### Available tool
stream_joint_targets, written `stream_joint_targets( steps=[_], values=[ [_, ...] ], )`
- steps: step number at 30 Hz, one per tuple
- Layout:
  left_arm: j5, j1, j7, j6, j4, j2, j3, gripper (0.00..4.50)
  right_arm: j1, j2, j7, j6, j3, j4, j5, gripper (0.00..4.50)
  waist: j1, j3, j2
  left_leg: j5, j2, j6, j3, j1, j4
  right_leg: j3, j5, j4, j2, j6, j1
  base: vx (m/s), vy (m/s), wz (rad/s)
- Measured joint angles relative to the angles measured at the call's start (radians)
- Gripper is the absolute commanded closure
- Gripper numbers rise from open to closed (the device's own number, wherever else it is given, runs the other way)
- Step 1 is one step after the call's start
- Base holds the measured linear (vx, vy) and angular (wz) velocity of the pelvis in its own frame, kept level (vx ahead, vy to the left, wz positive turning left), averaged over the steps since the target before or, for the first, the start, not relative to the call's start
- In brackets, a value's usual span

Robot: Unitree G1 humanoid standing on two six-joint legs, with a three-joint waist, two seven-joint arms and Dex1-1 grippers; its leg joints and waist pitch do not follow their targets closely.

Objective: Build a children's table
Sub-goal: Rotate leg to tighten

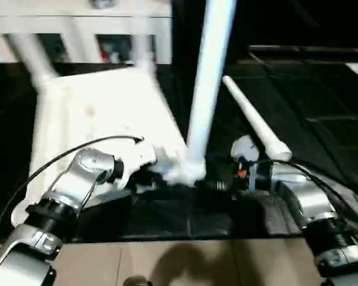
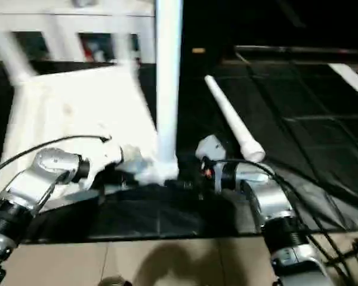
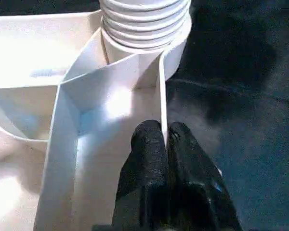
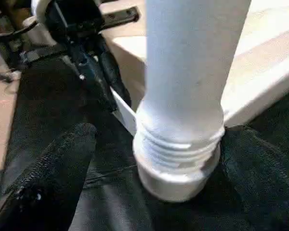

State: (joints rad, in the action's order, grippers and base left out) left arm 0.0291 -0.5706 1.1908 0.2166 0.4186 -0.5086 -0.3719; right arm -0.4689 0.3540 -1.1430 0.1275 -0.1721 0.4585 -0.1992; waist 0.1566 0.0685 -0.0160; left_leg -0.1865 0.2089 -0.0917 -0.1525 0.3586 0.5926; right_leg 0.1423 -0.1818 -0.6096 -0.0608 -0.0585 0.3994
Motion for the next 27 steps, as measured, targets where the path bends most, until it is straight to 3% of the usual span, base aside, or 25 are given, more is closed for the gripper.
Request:
stream_joint_targets(
  steps=[9,27],
  values=[
    [-0.016,-0.017,0.075,-0.090,0.017,-0.007,-0.048,4.50,-0.024,0.005,-0.069,0.021,-0.035,-0.001,0.010,0.22,0.007,-0.001,0.001,0.001,-0.001,0.004,-0.014,0.000,0.000,-0.021,-0.003,-0.003,0.001,0.006,0.000,0.000,0.000,0.00],
    [-0.030,-0.032,0.103,-0.157,0.068,0.001,-0.048,4.50,-0.062,0.015,-0.133,0.035,-0.035,0.036,-0.001,1.62,0.012,-0.003,0.002,0.001,-0.001,0.005,-0.015,0.000,0.000,-0.022,-0.004,-0.004,0.001,0.008,-0.001,0.000,0.000,0.00]
  ],
)
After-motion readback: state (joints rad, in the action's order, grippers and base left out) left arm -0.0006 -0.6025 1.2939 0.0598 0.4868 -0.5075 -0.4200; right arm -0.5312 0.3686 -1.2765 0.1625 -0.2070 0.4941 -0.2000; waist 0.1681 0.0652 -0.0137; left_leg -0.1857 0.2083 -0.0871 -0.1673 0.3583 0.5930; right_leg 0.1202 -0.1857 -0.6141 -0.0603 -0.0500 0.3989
